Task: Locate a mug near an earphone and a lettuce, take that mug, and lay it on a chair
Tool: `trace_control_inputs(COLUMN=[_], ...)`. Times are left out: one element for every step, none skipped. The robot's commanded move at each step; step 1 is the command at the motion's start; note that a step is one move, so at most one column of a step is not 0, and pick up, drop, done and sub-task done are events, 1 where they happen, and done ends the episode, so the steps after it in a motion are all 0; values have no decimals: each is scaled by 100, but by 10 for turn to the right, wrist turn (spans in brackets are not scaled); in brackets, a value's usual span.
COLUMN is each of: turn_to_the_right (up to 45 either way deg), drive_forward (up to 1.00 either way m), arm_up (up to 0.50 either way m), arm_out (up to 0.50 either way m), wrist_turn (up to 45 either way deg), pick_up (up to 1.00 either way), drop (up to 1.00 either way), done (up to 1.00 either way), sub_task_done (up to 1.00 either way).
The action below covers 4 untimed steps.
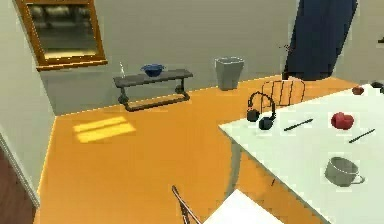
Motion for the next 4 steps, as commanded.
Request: trace_control_inputs(turn_to_the_right=[450,210,0,-450], drive_forward=[0,0,20,0], arm_up=[0,0,0,0], arm_out=[0,0,0,0], wrist_turn=[0,0,0,0], pick_up=[0,0,0,0], drop=[0,0,0,0], done=[0,0,0,0], sub_task_done=[0,0,0,0])
